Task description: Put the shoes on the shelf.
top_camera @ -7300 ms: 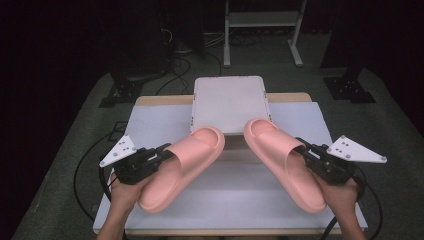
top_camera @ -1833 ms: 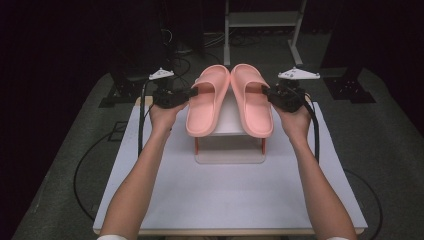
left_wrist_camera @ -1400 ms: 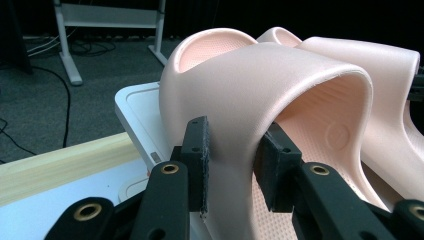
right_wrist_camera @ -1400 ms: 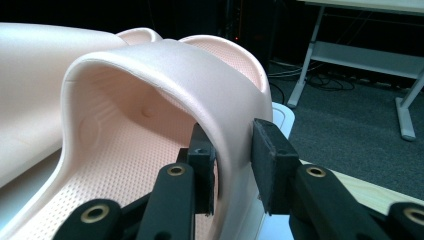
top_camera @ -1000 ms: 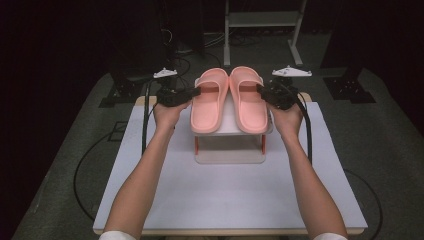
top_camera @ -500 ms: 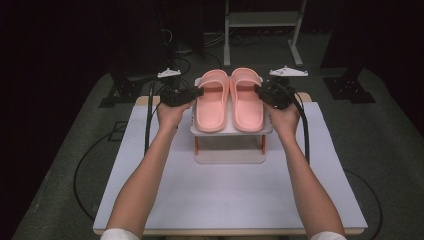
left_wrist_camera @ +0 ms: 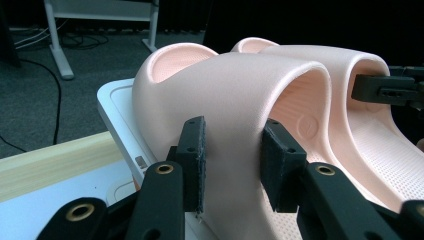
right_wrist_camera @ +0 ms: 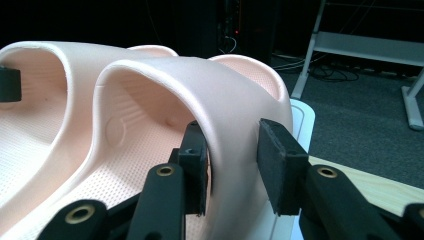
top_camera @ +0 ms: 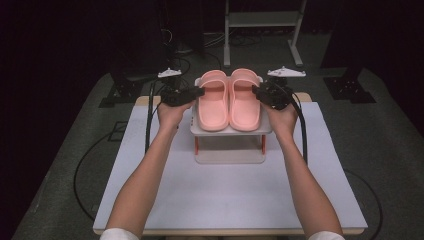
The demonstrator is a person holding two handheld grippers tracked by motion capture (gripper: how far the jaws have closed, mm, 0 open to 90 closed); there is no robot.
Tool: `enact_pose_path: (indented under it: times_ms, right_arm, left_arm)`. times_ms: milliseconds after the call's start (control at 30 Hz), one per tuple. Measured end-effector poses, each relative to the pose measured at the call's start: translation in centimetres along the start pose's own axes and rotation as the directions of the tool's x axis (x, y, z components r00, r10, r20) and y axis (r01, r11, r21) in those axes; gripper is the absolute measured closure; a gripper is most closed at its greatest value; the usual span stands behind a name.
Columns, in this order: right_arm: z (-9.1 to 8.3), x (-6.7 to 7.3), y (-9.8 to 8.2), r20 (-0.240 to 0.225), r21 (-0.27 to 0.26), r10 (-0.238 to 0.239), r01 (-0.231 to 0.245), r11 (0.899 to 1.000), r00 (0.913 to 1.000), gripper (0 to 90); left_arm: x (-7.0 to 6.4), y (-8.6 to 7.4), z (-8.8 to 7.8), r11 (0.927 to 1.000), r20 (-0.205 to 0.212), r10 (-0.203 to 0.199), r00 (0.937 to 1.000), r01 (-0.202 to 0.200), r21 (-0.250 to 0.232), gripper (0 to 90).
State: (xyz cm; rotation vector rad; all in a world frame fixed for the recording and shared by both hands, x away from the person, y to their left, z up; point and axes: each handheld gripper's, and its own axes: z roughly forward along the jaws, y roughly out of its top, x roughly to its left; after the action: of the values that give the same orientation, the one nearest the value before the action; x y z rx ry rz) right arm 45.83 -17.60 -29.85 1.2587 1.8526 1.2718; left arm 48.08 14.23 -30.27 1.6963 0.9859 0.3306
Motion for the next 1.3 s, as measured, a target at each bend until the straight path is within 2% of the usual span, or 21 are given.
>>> enact_pose_path:
  times_ms: [200, 400, 667, 967, 1300]
  right_arm:
    - [-0.2, -0.4, -0.2, -0.04, 0.0, 0.036, -0.036, 0.999, 0.9985, 61.4]
    - [-0.8, -0.6, -0.2, -0.059, 0.001, 0.042, -0.042, 0.999, 0.9974, 54.9]
    - [-1.4, -0.9, -0.3, -0.084, -0.008, 0.04, -0.041, 0.999, 0.9957, 50.5]
    - [-1.8, -1.3, -1.3, -0.127, 0.007, 0.068, -0.068, 0.998, 0.9896, 46.6]
    - [-3.2, -1.8, -2.1, -0.139, -0.017, 0.068, -0.071, 0.997, 0.9879, 44.1]
  left_arm:
    - [0.0, -0.1, -0.1, 0.9999, 0.007, -0.011, 0.9999, 0.011, -0.008, 63.8]
    - [0.1, -0.2, -0.4, 0.9996, 0.014, -0.021, 0.9997, 0.021, -0.021, 60.3]
    - [0.1, -0.3, -1.6, 0.9995, 0.001, -0.006, 1.0, 0.006, -0.031, 55.7]
    - [0.3, -0.9, -2.3, 0.9991, 0.014, -0.004, 0.9999, 0.004, -0.043, 51.4]
    - [-0.6, -1.2, -2.7, 0.9983, 0.034, 0.025, 0.9991, -0.024, -0.052, 46.3]
